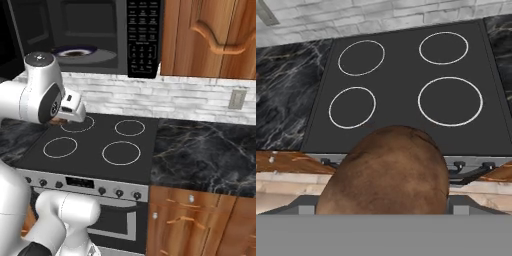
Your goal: Retrieve the reheated potato from the microwave, then place the potato, cheese, and condiment on the cutting board.
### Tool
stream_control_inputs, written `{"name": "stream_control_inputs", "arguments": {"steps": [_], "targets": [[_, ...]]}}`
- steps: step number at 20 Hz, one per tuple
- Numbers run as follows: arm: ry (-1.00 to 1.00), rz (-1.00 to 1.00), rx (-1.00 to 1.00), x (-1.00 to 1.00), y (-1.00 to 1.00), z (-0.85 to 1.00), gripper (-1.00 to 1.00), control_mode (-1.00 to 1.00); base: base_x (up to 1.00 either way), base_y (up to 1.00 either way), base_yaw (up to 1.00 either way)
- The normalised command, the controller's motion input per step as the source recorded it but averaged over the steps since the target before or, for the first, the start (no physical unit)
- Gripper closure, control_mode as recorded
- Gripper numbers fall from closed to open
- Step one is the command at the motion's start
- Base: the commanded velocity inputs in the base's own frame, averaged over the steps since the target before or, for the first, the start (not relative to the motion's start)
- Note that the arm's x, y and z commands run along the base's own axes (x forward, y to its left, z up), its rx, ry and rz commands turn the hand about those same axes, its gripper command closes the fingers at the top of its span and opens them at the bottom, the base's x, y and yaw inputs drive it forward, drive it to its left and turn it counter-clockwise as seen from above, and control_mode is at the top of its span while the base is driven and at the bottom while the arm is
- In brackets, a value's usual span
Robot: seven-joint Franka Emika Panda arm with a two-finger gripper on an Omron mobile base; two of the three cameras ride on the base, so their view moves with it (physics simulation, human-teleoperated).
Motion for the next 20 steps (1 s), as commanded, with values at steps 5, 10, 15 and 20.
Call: {"name": "stream_control_inputs", "arguments": {"steps": [5,10,15,20], "targets": [[0.0,0.0,0.0,0.0,0.0,0.0,1.0,1.0,0.06,-0.68,0.0],[0.0,0.0,0.0,0.0,0.0,0.0,1.0,1.0,0.07,-0.84,0.0],[0.0,0.0,0.0,0.0,0.0,0.0,1.0,1.0,0.07,-0.84,0.0],[0.0,0.0,0.0,0.0,0.0,0.0,1.0,1.0,0.14,-0.79,0.0]]}}
